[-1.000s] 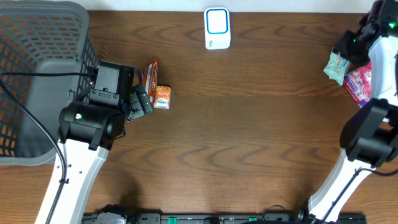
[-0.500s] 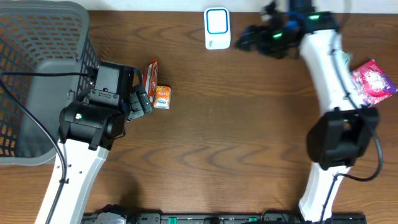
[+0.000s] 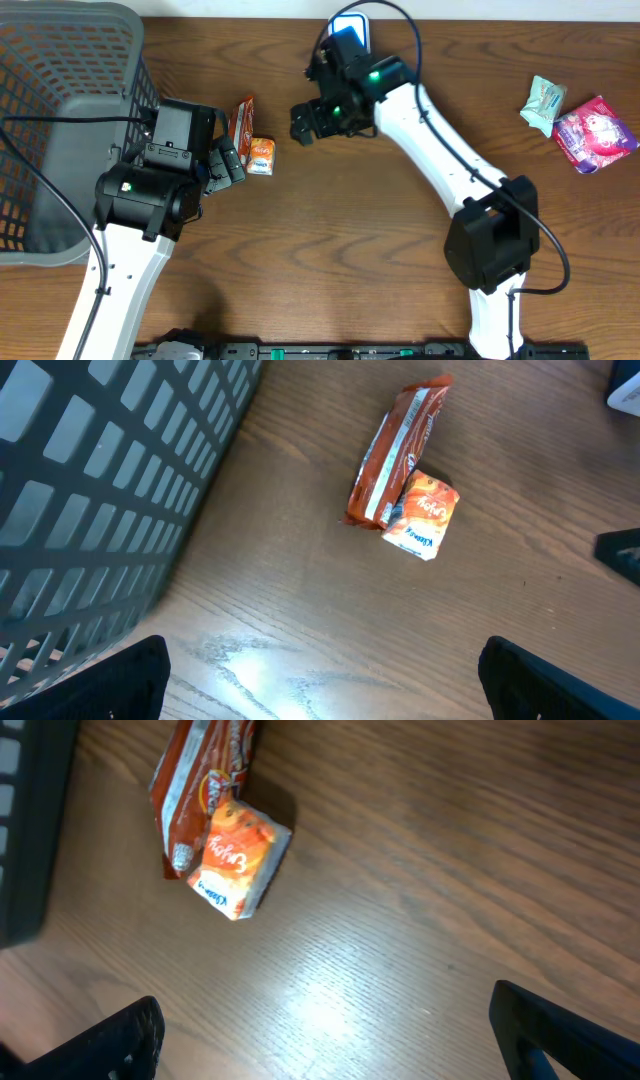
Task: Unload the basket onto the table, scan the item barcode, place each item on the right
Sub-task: 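Reach the right gripper to the orange pouch and grasp it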
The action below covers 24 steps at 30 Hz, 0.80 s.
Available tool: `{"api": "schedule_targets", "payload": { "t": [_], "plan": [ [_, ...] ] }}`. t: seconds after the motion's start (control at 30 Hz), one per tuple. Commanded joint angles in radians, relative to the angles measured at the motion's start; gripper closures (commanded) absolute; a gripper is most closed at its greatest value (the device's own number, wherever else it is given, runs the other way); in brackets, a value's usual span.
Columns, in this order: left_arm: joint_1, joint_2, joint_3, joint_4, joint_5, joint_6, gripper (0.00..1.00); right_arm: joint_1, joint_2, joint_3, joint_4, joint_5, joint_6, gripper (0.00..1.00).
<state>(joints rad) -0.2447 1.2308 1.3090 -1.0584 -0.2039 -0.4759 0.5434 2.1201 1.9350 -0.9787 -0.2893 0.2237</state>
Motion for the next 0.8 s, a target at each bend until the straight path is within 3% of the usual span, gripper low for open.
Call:
{"api": "schedule_targets", "payload": {
  "t": [0.0,0.2,0.33,0.5,0.67,0.77],
  "plan": [
    [0.004,0.002,0.004,-0.003,0.006,-0.016,0.02,0.008,0.006,-0.013,0.014,0.056,0.055,0.01],
    [0.004,0.002,0.004,-0.003,0.006,-0.016,0.02,0.008,0.009,-0.105,0.153,0.015,0.207,0.01],
    [0.004,0.002,0.004,-0.003,0.005,-0.016,0.02,0.019,0.009,-0.225,0.346,-0.141,0.244,0.01],
    [0.004,0.002,0.004,-0.003,0.006,-0.016,0.02,0.064,0.009,-0.38,0.588,-0.131,0.285,0.01],
    [0.004,0.002,0.004,-0.003,0.006,-0.016,0.02,0.101,0.009,-0.476,0.749,-0.058,0.42,0.18],
    [0.004,0.002,0.004,-0.003,0.006,-0.016,0.02,0.116,0.013,-0.502,0.803,-0.027,0.463,0.18]
  ]
}}
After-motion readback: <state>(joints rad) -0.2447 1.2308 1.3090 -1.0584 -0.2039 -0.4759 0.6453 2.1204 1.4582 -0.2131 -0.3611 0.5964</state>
